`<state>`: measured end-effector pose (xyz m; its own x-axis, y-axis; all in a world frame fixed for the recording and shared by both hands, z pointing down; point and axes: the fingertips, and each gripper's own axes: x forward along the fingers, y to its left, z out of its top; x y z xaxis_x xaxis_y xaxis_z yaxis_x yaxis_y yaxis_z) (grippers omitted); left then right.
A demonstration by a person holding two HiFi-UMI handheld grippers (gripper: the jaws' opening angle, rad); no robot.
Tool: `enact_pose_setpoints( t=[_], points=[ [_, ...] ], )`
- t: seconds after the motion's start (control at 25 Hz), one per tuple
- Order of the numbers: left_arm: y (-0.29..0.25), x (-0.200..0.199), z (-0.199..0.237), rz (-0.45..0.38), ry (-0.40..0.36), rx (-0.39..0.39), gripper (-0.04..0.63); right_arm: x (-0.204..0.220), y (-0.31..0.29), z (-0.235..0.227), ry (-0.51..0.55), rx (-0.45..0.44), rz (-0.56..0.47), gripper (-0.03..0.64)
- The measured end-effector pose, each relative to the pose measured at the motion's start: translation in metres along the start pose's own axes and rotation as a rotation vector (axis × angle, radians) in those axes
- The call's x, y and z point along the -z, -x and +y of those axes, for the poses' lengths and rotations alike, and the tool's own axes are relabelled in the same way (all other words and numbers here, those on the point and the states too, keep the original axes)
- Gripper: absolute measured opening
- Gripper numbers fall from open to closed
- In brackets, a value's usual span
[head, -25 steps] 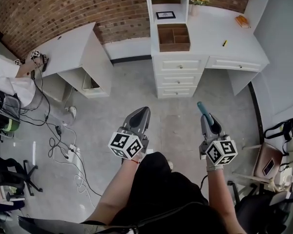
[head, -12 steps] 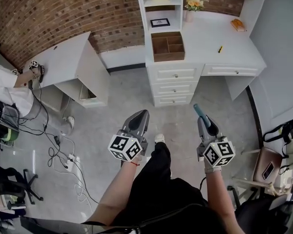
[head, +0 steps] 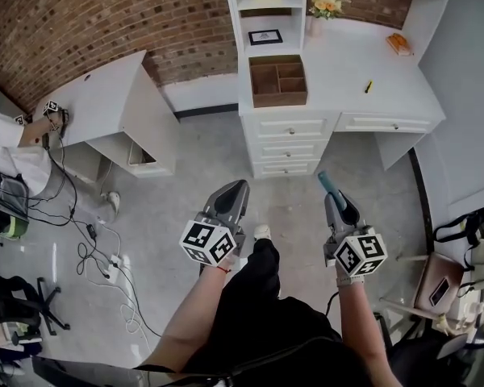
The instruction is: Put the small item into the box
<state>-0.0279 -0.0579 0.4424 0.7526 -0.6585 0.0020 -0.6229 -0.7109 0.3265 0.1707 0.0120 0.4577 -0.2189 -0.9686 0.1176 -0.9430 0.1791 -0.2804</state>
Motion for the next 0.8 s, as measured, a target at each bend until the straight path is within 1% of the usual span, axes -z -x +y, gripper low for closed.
enact_pose_setpoints(
  t=[0.2, 0.4, 0.8],
  points=[
    [-0.027, 0.001, 0.015, 0.014, 0.003, 0.001, 0.003, -0.003, -0.024, -0.017, -0.004, 0.01, 0.008, 0.075],
    [-0.064, -0.002, 0.031, 0.028, -0.006, 0.019, 0.003, -0.007, -0.056, -0.035, -0.008, 0.017, 0.025, 0.075],
    [-0.15, -0.018, 0.082, 0.052, -0.013, 0.05, 0.003, -0.024, -0.147, -0.069, 0.007, 0.009, 0.063, 0.075]
  ],
)
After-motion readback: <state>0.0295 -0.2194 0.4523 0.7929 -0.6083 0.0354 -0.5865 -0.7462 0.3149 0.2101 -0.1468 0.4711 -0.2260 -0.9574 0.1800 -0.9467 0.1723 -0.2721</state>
